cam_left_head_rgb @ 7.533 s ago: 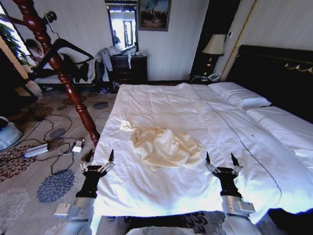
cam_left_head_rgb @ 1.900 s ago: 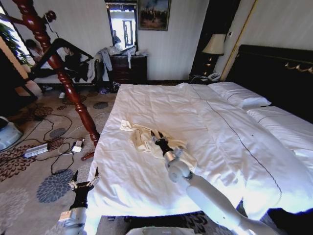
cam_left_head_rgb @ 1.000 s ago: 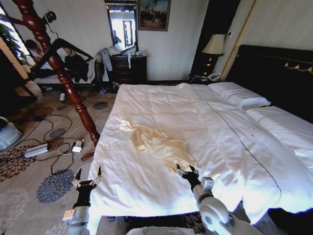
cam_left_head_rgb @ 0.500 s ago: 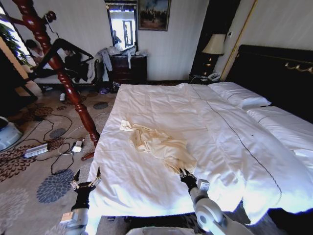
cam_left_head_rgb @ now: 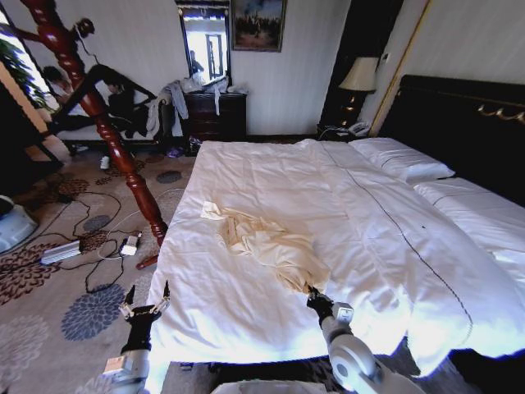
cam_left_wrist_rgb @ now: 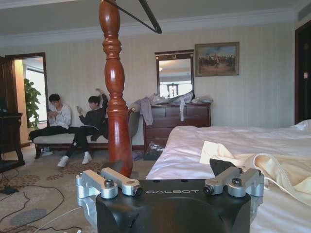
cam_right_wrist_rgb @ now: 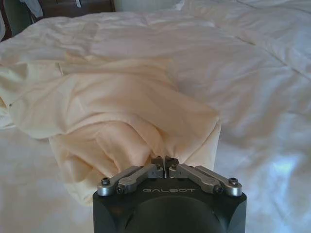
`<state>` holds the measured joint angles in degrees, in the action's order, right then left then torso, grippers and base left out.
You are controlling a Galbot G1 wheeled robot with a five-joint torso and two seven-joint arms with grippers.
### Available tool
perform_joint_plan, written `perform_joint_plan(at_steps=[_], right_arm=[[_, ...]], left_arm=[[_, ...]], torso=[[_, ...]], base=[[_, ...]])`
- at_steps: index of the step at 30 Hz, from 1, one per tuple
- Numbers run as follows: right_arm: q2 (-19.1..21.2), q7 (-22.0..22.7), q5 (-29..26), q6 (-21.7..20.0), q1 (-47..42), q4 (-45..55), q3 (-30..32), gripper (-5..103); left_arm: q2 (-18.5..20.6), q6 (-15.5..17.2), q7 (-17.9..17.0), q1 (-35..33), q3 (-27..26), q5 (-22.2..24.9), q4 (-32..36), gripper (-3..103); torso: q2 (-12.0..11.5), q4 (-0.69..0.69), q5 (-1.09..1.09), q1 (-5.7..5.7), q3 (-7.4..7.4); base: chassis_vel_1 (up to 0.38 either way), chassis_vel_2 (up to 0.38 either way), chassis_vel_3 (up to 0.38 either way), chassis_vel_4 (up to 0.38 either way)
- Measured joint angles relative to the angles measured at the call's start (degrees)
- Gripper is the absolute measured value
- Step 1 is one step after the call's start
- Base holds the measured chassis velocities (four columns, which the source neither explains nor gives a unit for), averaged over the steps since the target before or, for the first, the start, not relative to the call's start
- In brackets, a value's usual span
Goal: Pick up the clothes from the bed and hang them on the clothes hanger.
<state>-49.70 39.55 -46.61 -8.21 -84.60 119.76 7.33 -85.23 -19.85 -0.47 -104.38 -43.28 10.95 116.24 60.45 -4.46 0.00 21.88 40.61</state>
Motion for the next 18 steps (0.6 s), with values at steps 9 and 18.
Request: perform_joint_plan(at_steps=[9, 18], right_arm=[[5.9, -10.8, -0.2, 9.9, -0.3, 6.3, 8.2, 0], [18.5, -27.2, -17.9, 22.0, 11.4, 12.3, 17.0, 0]], left_arm=[[1.0, 0.3, 0.0, 0.9, 0.0, 0.5, 0.0, 100], [2.6, 1.1, 0.0, 1.9, 0.2, 0.6, 0.5, 100]], torso=[[0.0, -0.01, 0.01, 0.0, 0.0], [0.0, 0.01, 0.0, 0.0, 0.01]], base=[[0.0, 0.0, 0.0, 0.0], [0.0, 0.0, 0.0, 0.0]])
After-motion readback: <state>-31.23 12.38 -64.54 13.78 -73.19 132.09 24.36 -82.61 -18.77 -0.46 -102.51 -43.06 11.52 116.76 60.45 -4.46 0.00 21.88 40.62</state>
